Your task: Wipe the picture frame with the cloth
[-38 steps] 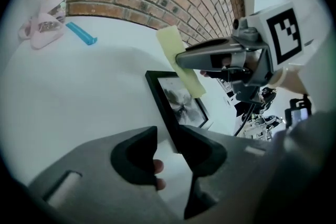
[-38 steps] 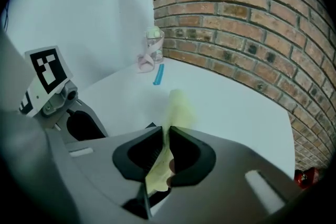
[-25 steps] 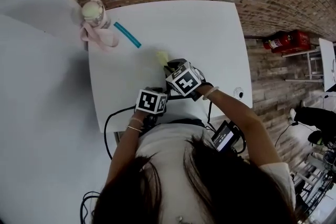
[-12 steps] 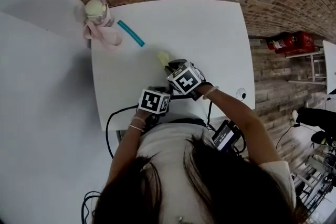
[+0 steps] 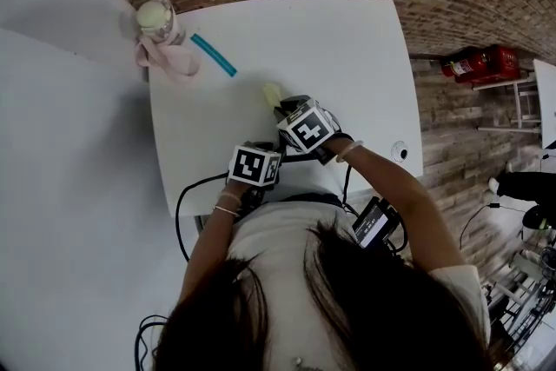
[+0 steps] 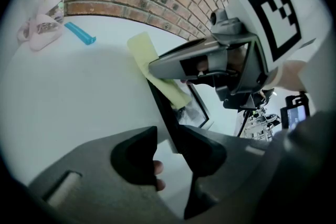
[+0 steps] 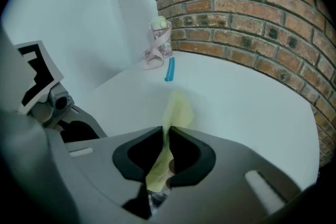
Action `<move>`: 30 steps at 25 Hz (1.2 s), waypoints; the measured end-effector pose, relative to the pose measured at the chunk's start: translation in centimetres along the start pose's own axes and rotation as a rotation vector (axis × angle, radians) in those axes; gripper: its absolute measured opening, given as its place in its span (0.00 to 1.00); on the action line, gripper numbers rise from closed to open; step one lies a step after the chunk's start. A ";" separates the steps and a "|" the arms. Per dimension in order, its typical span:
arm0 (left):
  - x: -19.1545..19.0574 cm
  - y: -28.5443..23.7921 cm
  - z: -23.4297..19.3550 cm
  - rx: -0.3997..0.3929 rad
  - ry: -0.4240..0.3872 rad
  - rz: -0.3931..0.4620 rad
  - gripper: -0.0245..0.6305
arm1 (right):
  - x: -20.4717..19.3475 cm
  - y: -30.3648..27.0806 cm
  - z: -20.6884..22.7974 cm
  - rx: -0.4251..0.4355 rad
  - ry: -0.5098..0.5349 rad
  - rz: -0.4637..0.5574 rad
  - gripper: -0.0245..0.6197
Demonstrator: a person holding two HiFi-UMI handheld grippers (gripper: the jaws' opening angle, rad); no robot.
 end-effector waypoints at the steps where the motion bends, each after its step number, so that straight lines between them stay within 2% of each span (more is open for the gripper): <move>1: 0.0 0.0 0.0 0.000 0.000 0.000 0.24 | -0.2 -0.1 0.1 -0.003 -0.010 -0.002 0.11; 30: 0.0 0.0 -0.2 0.009 0.019 -0.003 0.24 | -2.7 1.5 4.5 -0.103 -0.111 0.005 0.11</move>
Point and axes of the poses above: the fingertips, and each gripper's own axes: y backward along the fingers, z to its right, x out of its top, the point moved 1 cm from there along y, backward along the fingers, and after that the axes turned 6 degrees about -x, right-handed, at the moved point
